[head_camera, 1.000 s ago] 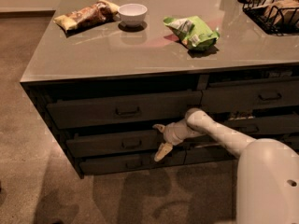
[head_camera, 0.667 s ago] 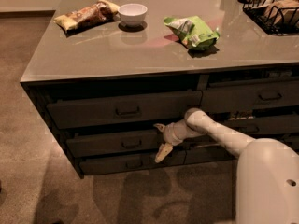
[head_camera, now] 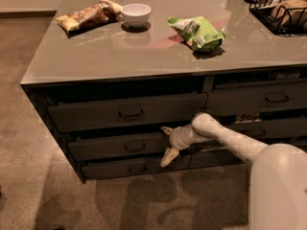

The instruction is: Open middle drawer

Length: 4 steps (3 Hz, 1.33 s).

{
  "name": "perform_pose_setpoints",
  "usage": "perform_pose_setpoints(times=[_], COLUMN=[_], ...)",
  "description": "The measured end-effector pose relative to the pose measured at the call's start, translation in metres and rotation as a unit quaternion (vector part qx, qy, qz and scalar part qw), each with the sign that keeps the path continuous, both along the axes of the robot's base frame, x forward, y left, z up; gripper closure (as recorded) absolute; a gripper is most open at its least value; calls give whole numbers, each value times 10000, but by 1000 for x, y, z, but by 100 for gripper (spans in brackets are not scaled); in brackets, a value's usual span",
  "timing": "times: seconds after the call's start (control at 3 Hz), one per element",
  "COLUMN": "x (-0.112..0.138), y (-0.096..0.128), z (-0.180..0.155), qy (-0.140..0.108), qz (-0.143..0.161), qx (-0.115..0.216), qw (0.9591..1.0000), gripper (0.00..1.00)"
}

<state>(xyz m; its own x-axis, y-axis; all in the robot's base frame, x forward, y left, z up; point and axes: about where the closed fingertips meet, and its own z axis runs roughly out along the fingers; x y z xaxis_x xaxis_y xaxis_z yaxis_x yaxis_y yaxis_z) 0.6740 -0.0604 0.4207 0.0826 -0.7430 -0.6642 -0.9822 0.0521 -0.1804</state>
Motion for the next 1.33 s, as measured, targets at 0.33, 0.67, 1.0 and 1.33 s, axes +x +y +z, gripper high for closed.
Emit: perform_pose_setpoints(times=[0.33, 0.67, 1.0, 1.33], x=[2, 8, 11, 11], y=[-3, -3, -6, -12], z=[6, 6, -3, -16], qy=[-121, -201, -157, -44], qz=[20, 141, 204, 212], qx=[-77, -313, -543, -652], qw=[9999, 9992, 9982, 9976], gripper=[0, 4, 27, 50])
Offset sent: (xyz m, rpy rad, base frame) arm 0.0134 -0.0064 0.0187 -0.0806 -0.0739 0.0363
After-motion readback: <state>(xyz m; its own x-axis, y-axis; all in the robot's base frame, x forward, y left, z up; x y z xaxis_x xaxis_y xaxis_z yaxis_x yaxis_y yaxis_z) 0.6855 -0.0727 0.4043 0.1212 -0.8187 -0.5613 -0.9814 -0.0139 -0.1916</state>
